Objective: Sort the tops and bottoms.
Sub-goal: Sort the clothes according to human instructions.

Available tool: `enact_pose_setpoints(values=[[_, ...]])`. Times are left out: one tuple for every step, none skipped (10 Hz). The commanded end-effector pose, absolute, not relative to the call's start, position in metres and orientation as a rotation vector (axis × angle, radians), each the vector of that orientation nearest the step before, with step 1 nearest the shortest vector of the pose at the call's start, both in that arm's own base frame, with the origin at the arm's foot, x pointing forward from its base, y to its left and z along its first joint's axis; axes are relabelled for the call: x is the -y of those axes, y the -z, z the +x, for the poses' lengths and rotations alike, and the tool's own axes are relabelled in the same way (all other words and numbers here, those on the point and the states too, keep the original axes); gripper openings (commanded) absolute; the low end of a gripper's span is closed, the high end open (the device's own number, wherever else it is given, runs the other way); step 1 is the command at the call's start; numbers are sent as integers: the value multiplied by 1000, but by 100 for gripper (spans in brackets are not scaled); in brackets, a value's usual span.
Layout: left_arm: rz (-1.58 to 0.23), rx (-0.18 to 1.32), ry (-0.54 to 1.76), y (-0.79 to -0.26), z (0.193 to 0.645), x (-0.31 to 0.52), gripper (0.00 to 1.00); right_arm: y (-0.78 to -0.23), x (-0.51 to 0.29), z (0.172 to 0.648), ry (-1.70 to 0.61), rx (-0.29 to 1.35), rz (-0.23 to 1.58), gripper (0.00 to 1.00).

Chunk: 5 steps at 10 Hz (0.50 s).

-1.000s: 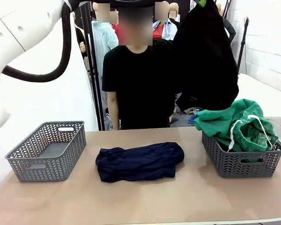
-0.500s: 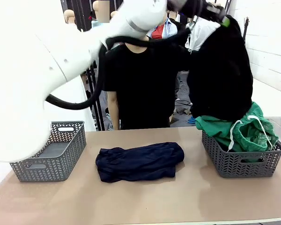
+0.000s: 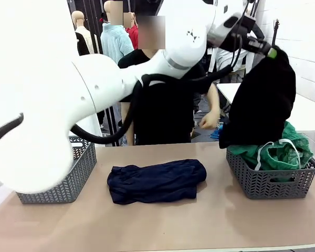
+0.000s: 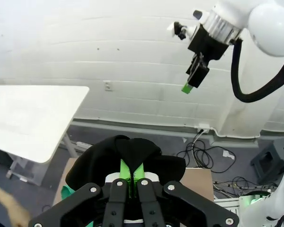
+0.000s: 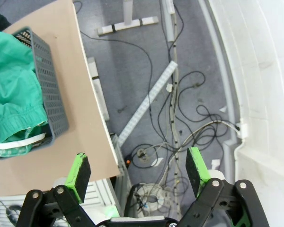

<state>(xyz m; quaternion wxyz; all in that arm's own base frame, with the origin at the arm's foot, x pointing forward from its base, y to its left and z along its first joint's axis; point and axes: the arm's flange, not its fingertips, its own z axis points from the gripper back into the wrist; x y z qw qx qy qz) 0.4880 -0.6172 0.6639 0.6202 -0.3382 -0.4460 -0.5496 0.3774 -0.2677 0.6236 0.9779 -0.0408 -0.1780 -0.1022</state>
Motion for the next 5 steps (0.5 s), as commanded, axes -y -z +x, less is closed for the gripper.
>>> enact_pose_setpoints(values=[[-886,1004,1277,-704,576,715,0,-621,267,375,196,350,-90,100],[-813,958,1245,-699,576,711,0,-621,267,375,196,350,-90,100],[-810,1000,1255,-645,495,622,0,-621,267,375,196,350,-90,100],[-810,1000,1255,-645,495,622,0,-621,267,375,196,350,-90,100],[-810,1000,1255,-645,495,622,0,-621,267,375,196,350,-90,100]])
